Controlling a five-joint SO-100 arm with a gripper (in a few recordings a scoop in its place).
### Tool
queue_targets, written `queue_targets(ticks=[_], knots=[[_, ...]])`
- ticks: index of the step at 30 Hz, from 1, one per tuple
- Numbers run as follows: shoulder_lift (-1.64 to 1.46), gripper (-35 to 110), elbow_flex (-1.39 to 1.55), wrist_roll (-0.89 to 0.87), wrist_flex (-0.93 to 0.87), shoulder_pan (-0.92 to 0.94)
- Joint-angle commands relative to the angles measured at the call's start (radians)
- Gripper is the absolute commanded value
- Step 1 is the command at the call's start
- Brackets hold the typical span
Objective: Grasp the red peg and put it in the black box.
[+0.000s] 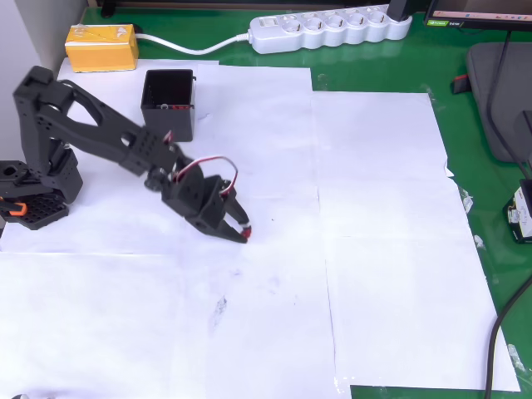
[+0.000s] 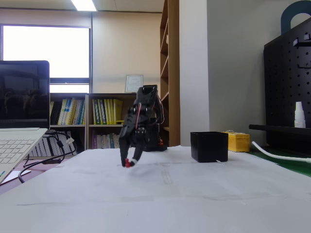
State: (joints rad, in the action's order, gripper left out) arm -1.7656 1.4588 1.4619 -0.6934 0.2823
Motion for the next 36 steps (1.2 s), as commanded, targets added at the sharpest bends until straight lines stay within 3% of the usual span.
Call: queue_targets(ticks=[1, 8, 15, 25, 36], knots=[[0.141, -1, 0.244, -0.048, -0.41, -0.009], [0.249, -1, 0.265, -0.118, -0.56, -0.115], [0.347, 0, 0.267, -0.261, -0.727, -0.334], [0.37, 0, 0.296, -0.428, -0.785, -0.653], [0.186, 0, 0.522, -0.581, -0.879, -0.902]])
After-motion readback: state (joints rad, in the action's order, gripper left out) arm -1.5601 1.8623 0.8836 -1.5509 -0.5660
